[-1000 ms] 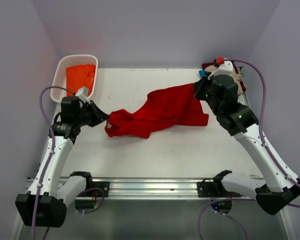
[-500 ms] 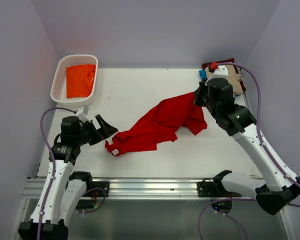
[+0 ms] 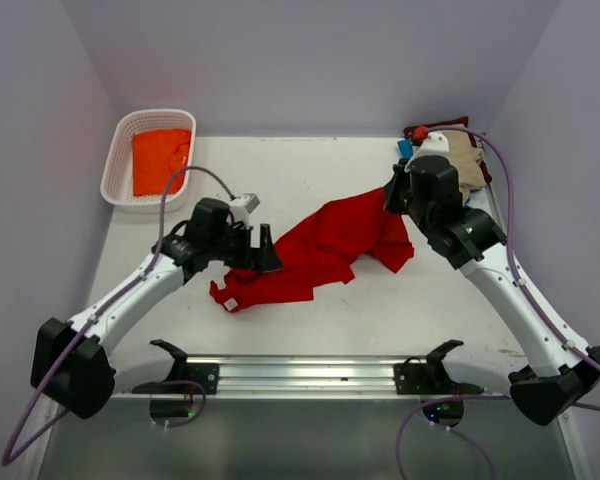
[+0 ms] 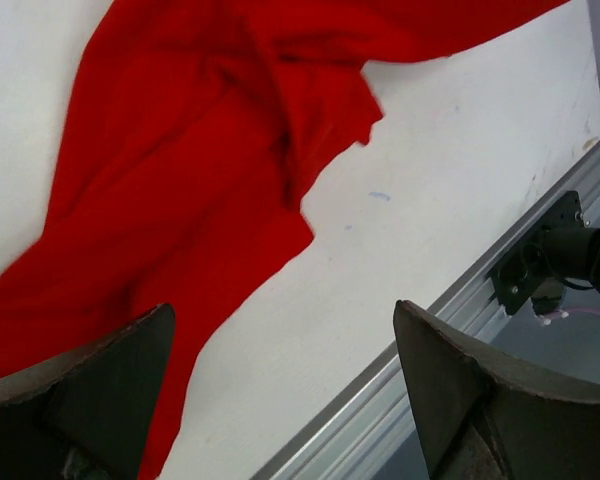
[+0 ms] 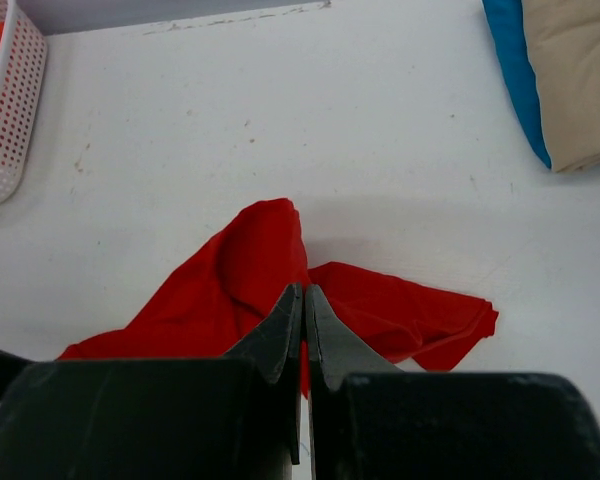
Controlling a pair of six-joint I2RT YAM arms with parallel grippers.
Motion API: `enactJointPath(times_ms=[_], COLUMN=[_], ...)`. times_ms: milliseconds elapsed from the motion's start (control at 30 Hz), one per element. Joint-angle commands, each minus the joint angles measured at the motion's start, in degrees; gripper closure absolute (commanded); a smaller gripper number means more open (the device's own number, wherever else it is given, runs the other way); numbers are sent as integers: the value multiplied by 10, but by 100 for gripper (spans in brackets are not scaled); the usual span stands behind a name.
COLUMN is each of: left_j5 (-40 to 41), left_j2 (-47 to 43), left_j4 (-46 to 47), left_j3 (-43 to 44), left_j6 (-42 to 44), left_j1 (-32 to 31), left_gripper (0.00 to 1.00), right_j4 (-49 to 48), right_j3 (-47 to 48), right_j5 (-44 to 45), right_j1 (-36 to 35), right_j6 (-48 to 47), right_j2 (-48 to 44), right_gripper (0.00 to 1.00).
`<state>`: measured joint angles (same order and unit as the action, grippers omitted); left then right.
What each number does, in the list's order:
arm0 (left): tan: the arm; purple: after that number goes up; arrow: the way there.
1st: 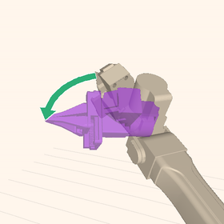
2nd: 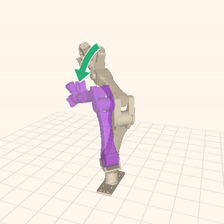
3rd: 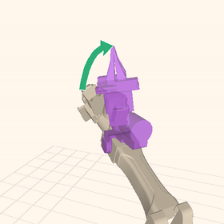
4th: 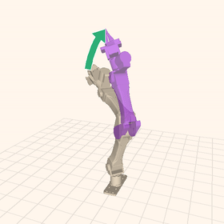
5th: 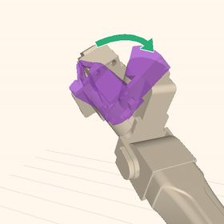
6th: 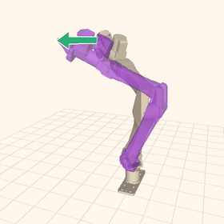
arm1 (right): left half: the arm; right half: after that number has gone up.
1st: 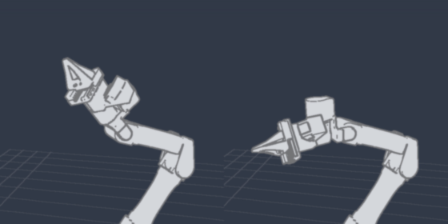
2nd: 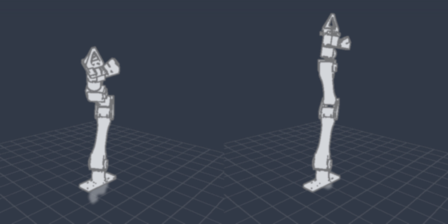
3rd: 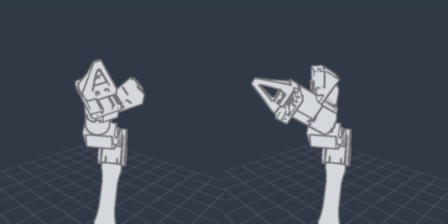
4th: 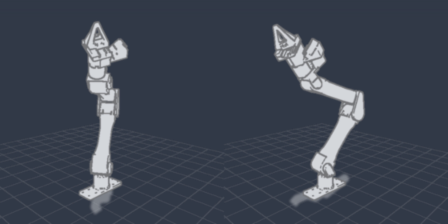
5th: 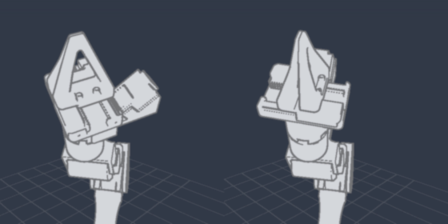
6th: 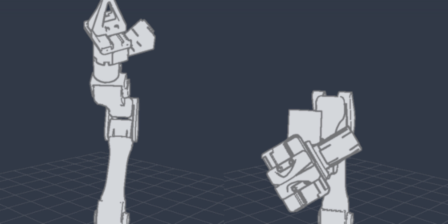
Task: Fold and stack the t-shirts
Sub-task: Flatten the tshirt out
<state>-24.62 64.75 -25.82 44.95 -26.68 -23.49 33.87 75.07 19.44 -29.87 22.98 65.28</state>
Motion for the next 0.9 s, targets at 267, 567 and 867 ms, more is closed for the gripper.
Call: enactJointPath(times_ms=[267, 567, 867], left_j5=[120, 165, 186], left_j2=[222, 303, 330], left_j4=[53, 51, 62], left_j3=[208, 218, 214], left_j6=[65, 4, -19], left_j1=[-149, -197, -210], left_gripper=[14, 30, 34], right_j4=[3, 6, 6], right_j3=[-10, -14, -18], right_j5=[-14, -4, 2], right_j1=[1, 2, 1], right_j6=[1, -5, -5], right_j2=[-9, -20, -29], right_gripper=[100, 100, 100])
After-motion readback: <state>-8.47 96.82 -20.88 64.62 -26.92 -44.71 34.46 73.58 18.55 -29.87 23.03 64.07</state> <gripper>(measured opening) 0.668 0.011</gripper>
